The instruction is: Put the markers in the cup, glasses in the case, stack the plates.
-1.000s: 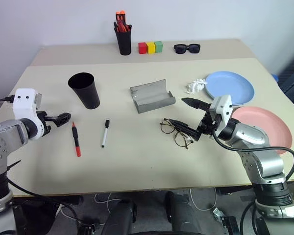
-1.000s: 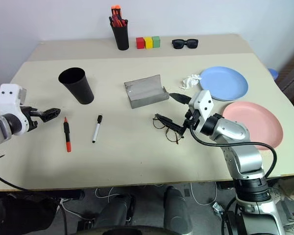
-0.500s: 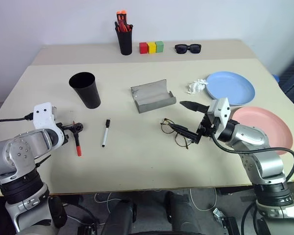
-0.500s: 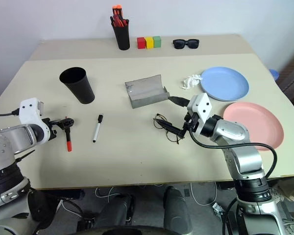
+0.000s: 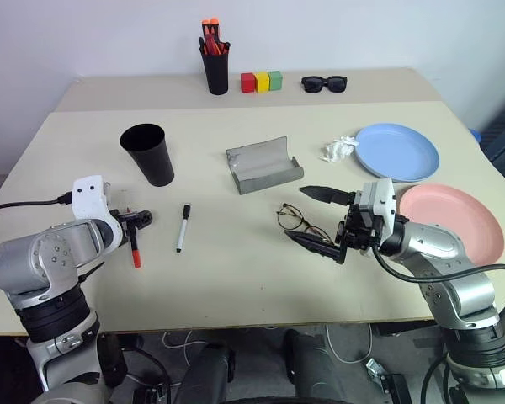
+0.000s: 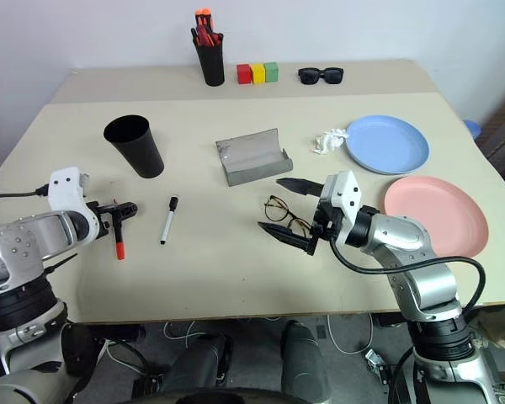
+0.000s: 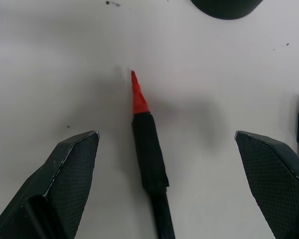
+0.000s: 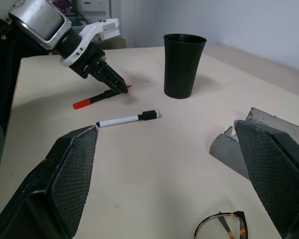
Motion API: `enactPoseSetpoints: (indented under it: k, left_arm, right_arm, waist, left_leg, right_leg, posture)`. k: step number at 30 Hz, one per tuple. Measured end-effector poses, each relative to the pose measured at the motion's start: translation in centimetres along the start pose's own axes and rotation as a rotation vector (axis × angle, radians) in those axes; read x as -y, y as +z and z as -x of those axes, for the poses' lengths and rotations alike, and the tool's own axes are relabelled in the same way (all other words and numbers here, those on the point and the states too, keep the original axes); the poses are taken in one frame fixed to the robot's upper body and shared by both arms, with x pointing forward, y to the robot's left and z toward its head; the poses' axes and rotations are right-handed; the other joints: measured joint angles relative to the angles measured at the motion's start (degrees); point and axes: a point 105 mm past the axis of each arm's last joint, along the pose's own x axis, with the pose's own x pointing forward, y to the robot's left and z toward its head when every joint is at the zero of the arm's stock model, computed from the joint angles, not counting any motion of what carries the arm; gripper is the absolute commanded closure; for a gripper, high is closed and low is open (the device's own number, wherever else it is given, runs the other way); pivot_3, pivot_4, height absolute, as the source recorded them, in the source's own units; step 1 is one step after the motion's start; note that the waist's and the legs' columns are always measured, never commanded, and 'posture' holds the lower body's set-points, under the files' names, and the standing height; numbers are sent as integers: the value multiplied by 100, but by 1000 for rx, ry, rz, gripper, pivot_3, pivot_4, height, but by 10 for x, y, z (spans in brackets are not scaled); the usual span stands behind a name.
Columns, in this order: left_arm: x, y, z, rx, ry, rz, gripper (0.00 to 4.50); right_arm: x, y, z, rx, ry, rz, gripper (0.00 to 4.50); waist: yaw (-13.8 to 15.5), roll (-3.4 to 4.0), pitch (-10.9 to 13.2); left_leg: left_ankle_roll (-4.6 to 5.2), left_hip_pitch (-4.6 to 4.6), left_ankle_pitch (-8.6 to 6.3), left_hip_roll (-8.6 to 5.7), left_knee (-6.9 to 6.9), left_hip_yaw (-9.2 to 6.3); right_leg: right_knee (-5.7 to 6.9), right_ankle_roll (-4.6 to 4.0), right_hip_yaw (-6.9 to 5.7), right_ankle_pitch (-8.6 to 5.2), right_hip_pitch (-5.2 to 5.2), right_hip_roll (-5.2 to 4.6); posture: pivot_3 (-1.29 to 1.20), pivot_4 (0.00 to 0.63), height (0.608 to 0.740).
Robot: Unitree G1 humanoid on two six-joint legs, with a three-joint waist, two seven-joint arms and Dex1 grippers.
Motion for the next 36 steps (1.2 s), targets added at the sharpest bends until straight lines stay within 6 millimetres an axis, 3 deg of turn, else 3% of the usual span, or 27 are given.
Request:
enactPoseSetpoints:
  k: [7, 8, 11, 17, 25, 30, 36]
  left_arm:
    - [-1, -4, -5, -17, 19, 11, 0]
    - [-1, -3, -6, -14, 20, 14, 250]
    - [-2, -3, -8, -12, 35, 11, 1388]
    - [2, -2, -10, -15, 26, 20, 4473]
    - [9, -2, -8, -18, -20, -10, 4473]
    - [39, -10, 15, -37, -268, -220, 4473]
    - [76, 12, 35, 205, -523, -386, 4473]
  right_arm:
    - [1, -1, 0, -5, -4, 4, 22]
    - [1, -1, 0, -6, -5, 4, 2]
    - [1, -1, 0, -7, -8, 4, 0]
    - [2, -1, 0, -10, -12, 4, 0]
    - [6, -7, 3, -33, -28, 6, 0]
    - [14, -8, 18, -75, -31, 9, 0]
    - [29, -8, 29, -48, -70, -49, 0]
  waist:
    - [-1, 0, 0]
    - [-1, 0, 0]
    - [-1, 0, 0]
    - [10, -1, 0]
    - [1, -1, 0]
    - [-6, -3, 1]
    - [0, -2, 0]
  left_leg:
    - [0, 1, 0, 0, 0, 0]
    - [0, 1, 0, 0, 0, 0]
    - [0, 1, 0, 0, 0, 1]
    - [0, 1, 0, -2, 2, 0]
    - [0, 0, 0, -1, 2, 1]
    - [-1, -2, -1, 0, 2, 2]
    - [-1, 2, 0, 3, 3, 5]
  right_leg:
    - [0, 0, 0, 0, 0, 0]
    - [1, 0, 0, 0, 0, 0]
    - [0, 0, 0, 0, 1, 0]
    - [0, 1, 0, 0, 2, -2]
    - [0, 1, 0, 0, 2, -1]
    - [0, 0, 1, 0, 0, -2]
    - [-3, -13, 1, -6, 5, -2]
  posture:
    - [0, 150, 740]
    - [0, 150, 740]
    - [0, 150, 740]
    - [0, 150, 740]
    - [0, 150, 740]
    - [0, 150, 740]
    - [0, 150, 740]
